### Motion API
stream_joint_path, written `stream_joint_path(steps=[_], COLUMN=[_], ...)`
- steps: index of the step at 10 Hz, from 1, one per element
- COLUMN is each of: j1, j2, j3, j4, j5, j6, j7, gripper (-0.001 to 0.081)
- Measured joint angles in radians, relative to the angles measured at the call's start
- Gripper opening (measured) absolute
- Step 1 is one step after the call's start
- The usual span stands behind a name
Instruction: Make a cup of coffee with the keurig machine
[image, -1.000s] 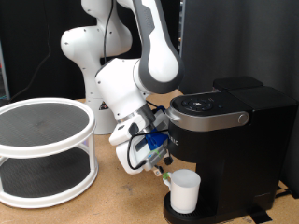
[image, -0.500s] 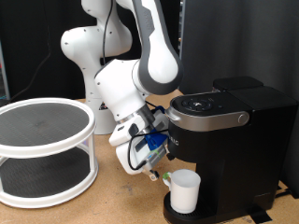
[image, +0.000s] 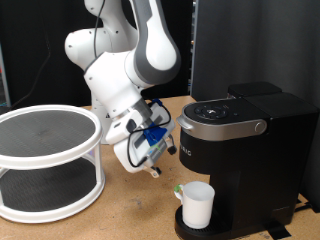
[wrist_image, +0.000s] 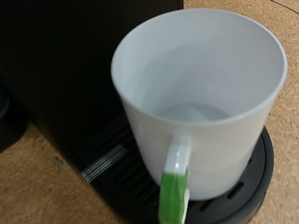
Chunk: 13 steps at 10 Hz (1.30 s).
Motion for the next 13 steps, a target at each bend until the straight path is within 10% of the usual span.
stream_joint_path(steps=[3,13], j1=[-0.026,-0.074], j2=[-0.134,-0.332], j3=[-0.013,-0.037], j4=[-0.083,-0.092], j5=[-0.137,-0.339], j6=[-0.002,-0.133], j7=[0.127,0.318], gripper=[0.0805,0.0805])
